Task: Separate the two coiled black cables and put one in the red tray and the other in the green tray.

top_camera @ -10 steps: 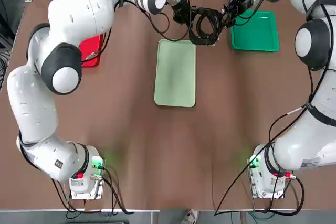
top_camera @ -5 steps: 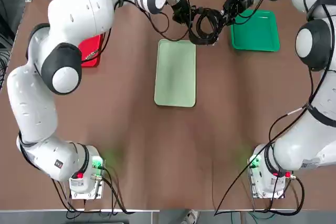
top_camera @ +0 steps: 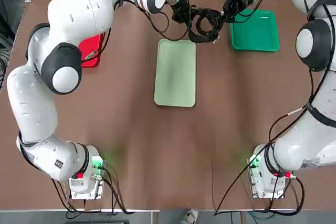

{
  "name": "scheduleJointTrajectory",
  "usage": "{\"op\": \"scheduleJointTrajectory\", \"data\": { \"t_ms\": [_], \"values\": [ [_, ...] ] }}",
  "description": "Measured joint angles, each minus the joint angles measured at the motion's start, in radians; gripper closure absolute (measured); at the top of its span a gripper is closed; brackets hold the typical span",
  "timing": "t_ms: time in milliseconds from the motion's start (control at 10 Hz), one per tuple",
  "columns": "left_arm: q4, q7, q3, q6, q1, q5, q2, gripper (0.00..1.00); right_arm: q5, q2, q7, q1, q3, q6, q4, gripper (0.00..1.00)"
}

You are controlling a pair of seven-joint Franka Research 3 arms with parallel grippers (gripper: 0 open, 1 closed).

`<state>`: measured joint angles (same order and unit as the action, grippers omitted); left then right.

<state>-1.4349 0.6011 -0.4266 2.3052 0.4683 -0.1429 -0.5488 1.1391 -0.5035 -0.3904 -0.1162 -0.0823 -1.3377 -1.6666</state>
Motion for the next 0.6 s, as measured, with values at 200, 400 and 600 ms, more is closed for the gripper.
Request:
{"op": "scheduleJointTrajectory", "data": {
  "t_ms": [200,400,600],
  "values": [
    [0.004,0.000,0.000,-0.013,0.000,0.000,0.000,0.89,-0.032,0.001,0.013,-0.001,-0.002,-0.001,0.020,0.87],
    [0.008,0.000,0.008,-0.060,-0.008,0.000,0.001,0.89,-0.081,0.001,0.019,0.014,-0.012,-0.001,0.039,0.87],
    [0.009,-0.005,0.031,-0.107,-0.021,0.020,0.010,0.89,-0.155,0.001,0.023,0.045,-0.019,0.009,0.070,0.87]
  ]
}}
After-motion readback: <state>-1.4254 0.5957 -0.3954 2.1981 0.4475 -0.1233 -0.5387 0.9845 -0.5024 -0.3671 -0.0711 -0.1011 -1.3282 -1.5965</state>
